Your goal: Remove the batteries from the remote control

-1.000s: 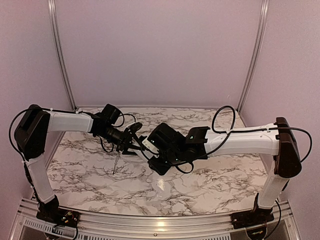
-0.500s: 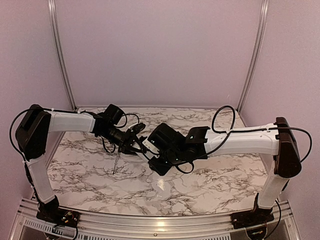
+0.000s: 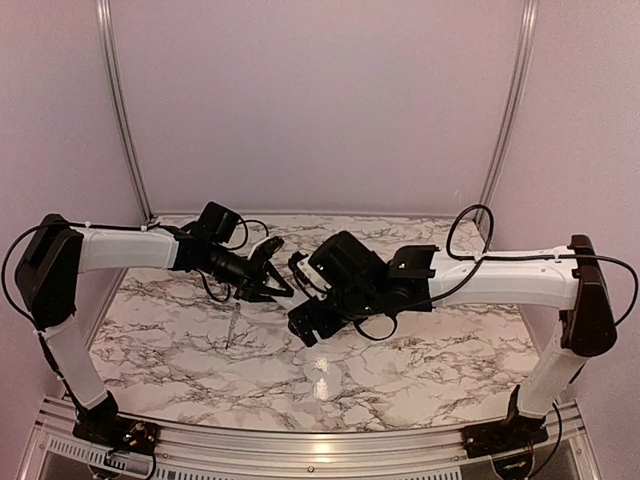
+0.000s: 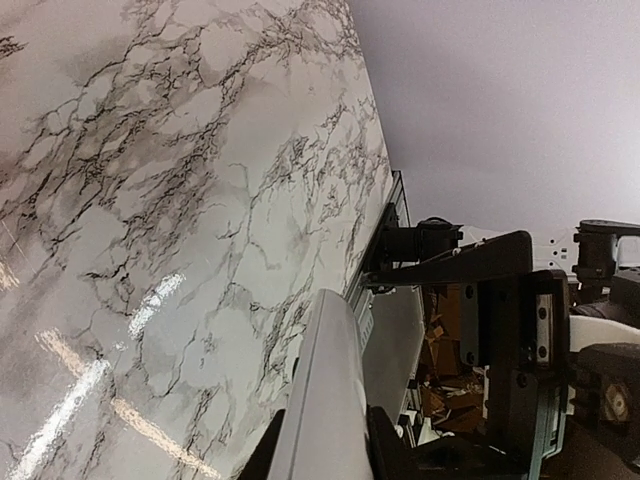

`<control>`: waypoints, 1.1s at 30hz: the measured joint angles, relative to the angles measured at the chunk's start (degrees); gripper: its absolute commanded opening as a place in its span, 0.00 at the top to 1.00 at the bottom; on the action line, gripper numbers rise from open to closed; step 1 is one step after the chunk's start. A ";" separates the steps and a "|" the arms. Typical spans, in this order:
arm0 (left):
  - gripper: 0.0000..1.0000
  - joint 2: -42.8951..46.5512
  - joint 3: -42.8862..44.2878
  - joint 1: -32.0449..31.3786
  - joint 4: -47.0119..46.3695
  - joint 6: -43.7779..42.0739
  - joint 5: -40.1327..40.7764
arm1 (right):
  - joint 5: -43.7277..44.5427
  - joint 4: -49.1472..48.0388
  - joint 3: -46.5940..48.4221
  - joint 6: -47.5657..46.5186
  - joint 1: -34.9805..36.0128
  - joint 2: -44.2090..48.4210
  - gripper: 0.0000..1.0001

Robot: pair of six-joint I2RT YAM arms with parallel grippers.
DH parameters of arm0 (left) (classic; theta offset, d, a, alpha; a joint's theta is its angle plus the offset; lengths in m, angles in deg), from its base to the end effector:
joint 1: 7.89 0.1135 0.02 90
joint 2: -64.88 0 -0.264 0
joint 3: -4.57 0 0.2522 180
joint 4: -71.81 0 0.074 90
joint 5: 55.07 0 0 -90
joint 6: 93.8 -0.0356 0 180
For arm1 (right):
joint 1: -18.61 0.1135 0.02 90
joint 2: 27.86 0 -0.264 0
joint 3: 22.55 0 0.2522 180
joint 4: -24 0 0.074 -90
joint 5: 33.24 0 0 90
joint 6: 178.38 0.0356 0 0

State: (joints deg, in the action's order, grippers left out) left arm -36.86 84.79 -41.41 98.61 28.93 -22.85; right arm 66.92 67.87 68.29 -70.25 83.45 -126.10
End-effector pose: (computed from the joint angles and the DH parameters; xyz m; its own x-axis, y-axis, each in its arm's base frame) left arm 0.2920 -0.2295 0.2100 -0.9366 0.2746 -0.2178 0.3056 0.3356 -0.8911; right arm 0.1656 0.3378 0.2572 -0.5778 -0.5097 -0.6374 -0.6989 0.7124 0.0639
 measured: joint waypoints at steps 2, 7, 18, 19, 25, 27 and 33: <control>1.00 0.98 -0.26 -0.02 -2.03 1.68 0.42 | -2.89 -1.73 -1.68 2.47 -1.92 2.67 0.02; 1.00 3.52 -0.59 -0.02 -6.84 5.62 1.38 | -12.35 -7.65 -7.41 8.94 -9.31 9.75 0.02; 1.00 6.95 -2.97 -0.02 -21.00 16.57 1.38 | -28.92 -23.43 -15.91 24.30 -16.50 17.22 0.06; 1.00 6.97 -3.13 -0.02 -22.25 17.77 1.29 | -29.81 -24.39 -15.93 25.44 -16.81 17.11 0.07; 1.00 7.41 -3.98 0.31 -30.18 24.83 0.33 | -32.98 -30.80 -15.93 30.36 -17.53 16.68 0.14; 1.00 7.69 -4.09 0.26 -32.30 26.43 0.20 | -34.12 -32.96 -15.93 31.67 -17.55 16.13 0.17; 1.00 8.24 -5.20 0.20 -38.62 31.21 0.39 | -37.05 -38.53 -15.93 34.69 -17.44 14.43 0.34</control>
State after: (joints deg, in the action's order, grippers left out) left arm -28.62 79.59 -41.21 59.98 60.14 -22.46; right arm 29.87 29.34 52.36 -35.56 66.01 -111.67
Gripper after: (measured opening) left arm 0.210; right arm 0.740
